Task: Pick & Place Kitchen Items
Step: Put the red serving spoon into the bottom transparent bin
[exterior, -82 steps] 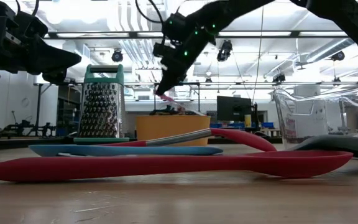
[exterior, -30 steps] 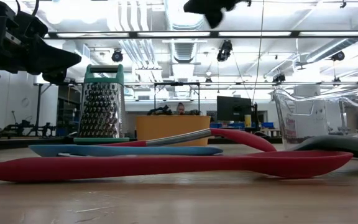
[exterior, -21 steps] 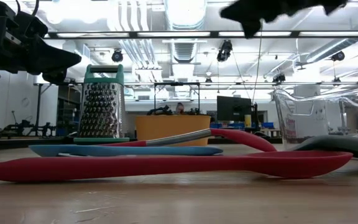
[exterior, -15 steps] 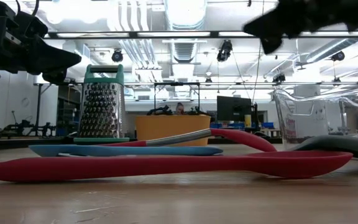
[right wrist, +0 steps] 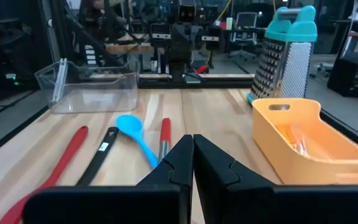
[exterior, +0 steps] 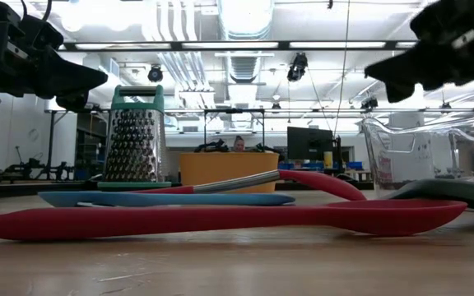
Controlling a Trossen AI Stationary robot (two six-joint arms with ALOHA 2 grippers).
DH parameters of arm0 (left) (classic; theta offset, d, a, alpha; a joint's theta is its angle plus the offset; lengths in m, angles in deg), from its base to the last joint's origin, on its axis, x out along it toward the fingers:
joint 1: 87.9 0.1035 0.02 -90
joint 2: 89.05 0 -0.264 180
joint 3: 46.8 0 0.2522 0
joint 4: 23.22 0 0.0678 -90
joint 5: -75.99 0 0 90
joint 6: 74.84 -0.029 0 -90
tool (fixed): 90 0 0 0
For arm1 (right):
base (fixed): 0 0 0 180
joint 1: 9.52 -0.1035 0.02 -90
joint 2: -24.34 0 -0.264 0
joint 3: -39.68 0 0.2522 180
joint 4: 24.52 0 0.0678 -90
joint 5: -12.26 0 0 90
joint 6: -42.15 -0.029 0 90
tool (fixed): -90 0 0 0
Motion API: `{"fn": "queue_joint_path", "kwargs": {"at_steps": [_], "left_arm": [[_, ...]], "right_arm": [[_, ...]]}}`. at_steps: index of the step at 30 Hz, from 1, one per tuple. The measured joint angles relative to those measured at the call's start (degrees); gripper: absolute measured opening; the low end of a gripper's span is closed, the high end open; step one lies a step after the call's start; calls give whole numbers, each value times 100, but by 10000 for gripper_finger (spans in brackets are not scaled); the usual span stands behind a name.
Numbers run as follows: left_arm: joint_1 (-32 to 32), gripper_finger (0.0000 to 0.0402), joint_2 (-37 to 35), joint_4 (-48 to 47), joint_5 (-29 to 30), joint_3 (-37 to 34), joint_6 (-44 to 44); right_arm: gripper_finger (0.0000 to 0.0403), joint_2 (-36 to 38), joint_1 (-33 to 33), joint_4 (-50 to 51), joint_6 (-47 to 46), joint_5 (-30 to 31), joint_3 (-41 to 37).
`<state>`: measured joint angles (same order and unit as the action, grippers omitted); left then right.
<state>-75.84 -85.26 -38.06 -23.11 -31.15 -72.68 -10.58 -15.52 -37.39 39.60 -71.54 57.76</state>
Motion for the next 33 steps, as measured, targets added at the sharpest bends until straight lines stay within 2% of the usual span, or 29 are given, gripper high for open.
{"fn": "queue_joint_path", "kwargs": {"at_steps": [4,8,16,27,33], "left_arm": [[0,35,2,0,0,-2,1],[0,35,0,0,-2,-2,2],[1,35,0,0,0,-2,1],[2,35,0,0,-2,-2,0],[1,35,6,2,0,0,2]], "right_arm": [[8,442,-1,-215,-24,4,-380],[8,755,-11,122,30,135,-383],[8,1365,-11,853,228,-66,-381],[8,3440,4,2528,152,-61,-381],[8,3376,0,2341,124,3,-339]]}}
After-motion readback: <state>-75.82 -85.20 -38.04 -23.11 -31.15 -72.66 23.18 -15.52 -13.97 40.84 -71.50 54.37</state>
